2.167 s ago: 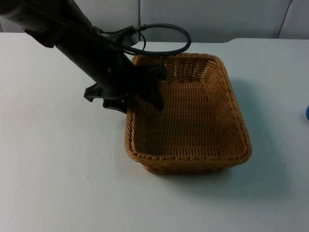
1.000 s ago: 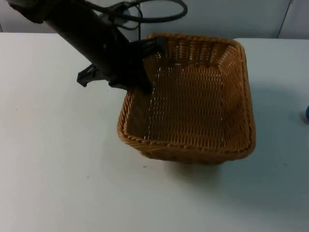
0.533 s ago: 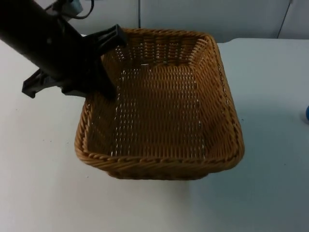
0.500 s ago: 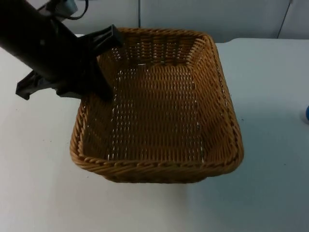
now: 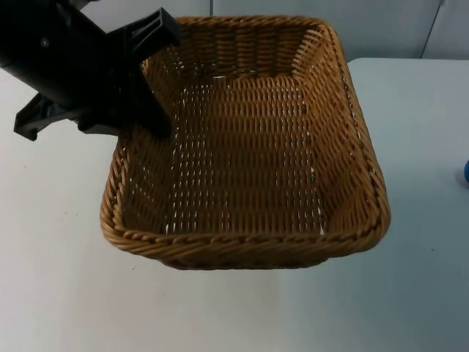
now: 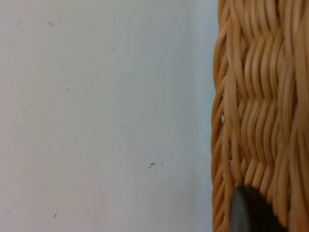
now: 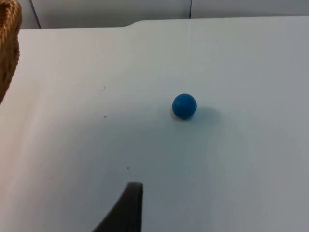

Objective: Pick up the basket with the left hand and place the ball into the basket with the right hand.

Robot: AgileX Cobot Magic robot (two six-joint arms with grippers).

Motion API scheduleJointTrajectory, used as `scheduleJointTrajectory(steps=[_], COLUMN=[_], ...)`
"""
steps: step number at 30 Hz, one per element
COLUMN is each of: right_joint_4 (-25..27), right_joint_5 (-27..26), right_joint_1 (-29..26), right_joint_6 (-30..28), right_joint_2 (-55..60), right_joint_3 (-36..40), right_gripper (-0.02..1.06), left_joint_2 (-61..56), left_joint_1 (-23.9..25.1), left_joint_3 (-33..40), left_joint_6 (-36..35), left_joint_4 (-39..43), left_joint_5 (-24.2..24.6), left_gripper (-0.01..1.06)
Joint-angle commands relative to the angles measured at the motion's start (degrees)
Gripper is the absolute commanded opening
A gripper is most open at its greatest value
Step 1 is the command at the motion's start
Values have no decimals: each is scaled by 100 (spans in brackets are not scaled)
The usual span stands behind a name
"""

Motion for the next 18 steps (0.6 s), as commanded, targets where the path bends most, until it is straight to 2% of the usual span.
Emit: scheduleJointTrajectory(steps=[1, 8, 16, 17, 18], right_joint_4=[-23, -33, 19, 19, 19], right_joint_5=[-140, -508, -1090, -1090, -1338], right_joint_1=[-40, -40, -40, -40, -40], right_joint_6=[2, 2, 149, 149, 177], right_joint_2=[288, 1295, 3692, 3692, 4205], right_joint_3=[-193, -733, -1367, -1367, -1466], right_gripper=[102, 102, 101, 101, 101], left_joint_2=[-81, -81, -81, -81, -81], left_joint_1=[-27, -27, -27, -27, -27], left_joint_3=[0, 0, 0, 0, 0], left_joint_6=[2, 2, 2, 2, 2], left_joint_4=[-178, -167, -94, -94, -76], left_joint_5=[111, 169, 241, 241, 250], left_gripper=[0, 0, 0, 0, 0])
